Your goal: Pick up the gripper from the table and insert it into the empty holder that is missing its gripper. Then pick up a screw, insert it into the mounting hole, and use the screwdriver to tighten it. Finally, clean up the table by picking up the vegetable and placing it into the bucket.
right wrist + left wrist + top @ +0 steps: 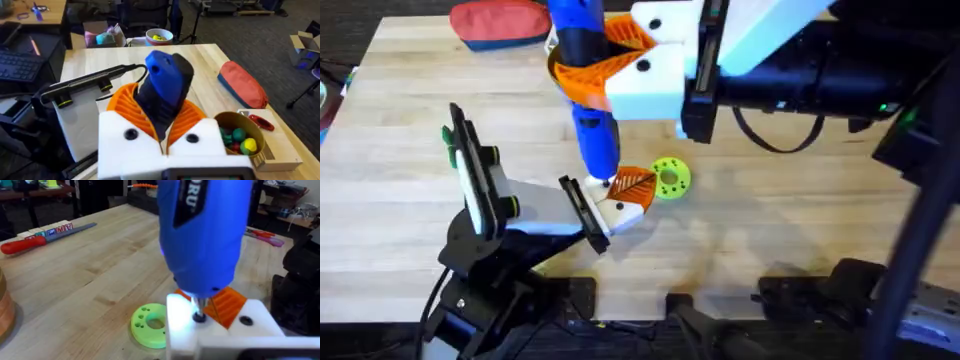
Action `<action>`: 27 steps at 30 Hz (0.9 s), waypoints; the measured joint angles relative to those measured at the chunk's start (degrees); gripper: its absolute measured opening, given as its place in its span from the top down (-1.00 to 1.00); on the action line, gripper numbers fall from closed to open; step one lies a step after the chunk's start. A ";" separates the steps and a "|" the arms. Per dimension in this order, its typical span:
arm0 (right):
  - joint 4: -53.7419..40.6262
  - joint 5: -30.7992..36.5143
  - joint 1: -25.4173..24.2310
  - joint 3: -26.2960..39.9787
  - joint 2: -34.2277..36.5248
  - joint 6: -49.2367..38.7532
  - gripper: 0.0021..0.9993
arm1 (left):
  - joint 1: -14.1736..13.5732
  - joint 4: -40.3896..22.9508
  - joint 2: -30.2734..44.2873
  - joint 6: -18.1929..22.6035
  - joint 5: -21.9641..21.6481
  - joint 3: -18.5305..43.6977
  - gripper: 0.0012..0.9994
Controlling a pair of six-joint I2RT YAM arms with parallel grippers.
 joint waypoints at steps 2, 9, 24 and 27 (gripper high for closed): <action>-0.05 -0.01 0.00 0.00 0.02 0.10 0.99 | 0.00 0.00 0.00 0.00 0.00 0.00 0.99; 0.49 0.04 0.00 0.00 0.79 0.59 0.99 | -0.02 -0.02 0.00 -0.22 0.00 0.00 0.99; 13.96 0.28 -0.37 -0.20 0.18 0.19 0.99 | -0.07 0.01 0.00 -0.22 0.00 0.00 0.99; 14.11 1.27 -1.89 -0.20 -0.39 -2.70 0.99 | -0.07 0.02 0.00 -0.22 -0.02 0.00 0.99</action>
